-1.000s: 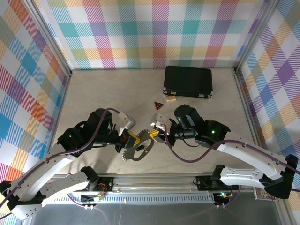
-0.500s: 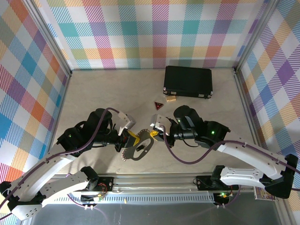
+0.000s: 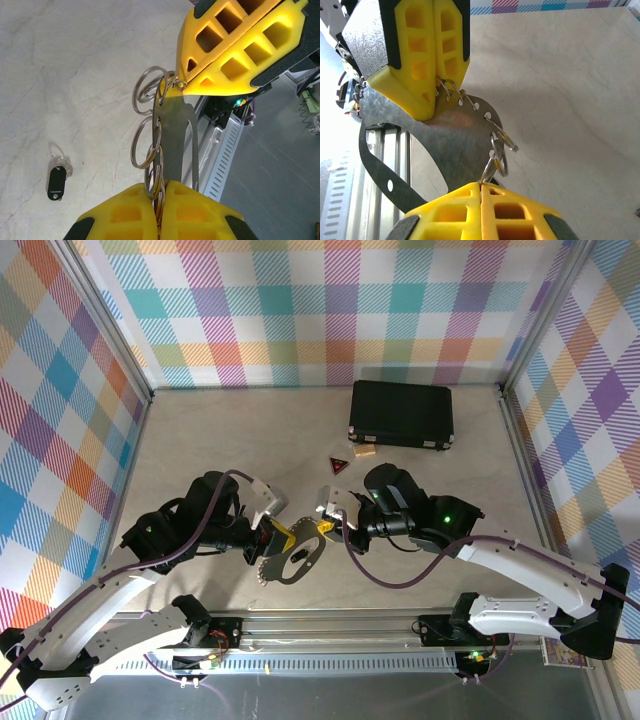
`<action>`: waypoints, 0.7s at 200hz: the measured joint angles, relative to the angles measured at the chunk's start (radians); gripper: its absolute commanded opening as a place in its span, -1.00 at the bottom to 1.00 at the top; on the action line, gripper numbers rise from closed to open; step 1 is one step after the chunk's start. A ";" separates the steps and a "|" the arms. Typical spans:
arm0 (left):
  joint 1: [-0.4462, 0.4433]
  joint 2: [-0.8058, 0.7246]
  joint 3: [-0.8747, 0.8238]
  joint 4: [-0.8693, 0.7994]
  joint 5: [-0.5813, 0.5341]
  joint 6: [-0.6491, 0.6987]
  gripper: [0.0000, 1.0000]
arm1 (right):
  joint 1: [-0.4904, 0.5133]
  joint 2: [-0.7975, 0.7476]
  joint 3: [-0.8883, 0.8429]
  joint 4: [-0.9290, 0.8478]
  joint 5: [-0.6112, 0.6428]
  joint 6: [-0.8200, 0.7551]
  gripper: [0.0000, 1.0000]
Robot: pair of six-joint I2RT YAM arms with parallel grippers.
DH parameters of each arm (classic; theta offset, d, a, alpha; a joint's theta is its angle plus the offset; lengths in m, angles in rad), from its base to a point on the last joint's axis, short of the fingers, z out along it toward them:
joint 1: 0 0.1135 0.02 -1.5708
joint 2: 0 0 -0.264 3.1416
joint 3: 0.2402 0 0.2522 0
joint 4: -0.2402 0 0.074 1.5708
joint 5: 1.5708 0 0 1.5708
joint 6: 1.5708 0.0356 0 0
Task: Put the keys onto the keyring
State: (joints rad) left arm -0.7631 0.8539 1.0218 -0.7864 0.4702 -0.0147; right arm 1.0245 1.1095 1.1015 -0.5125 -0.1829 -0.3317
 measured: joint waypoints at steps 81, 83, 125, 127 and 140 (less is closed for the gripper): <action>0.000 0.003 -0.003 -0.009 -0.004 0.001 -1.00 | 0.067 0.000 0.003 -0.009 0.150 -0.071 -1.00; 0.000 0.003 -0.003 -0.010 -0.005 0.002 -1.00 | 0.070 0.001 0.004 -0.011 0.158 -0.075 -1.00; 0.000 0.005 -0.003 -0.016 0.004 0.008 -1.00 | 0.089 0.006 0.017 -0.038 0.260 -0.135 -1.00; 0.000 0.005 -0.003 -0.016 0.005 0.009 -1.00 | 0.089 0.006 0.018 -0.039 0.264 -0.137 -1.00; 0.000 0.005 -0.004 -0.016 0.011 0.009 -1.00 | 0.089 0.006 0.024 -0.050 0.283 -0.153 -1.00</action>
State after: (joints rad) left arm -0.7631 0.8593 1.0180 -0.8024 0.4812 -0.0059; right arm 1.1133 1.1156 1.1252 -0.5625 0.1005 -0.4847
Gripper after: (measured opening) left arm 0.059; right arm 0.063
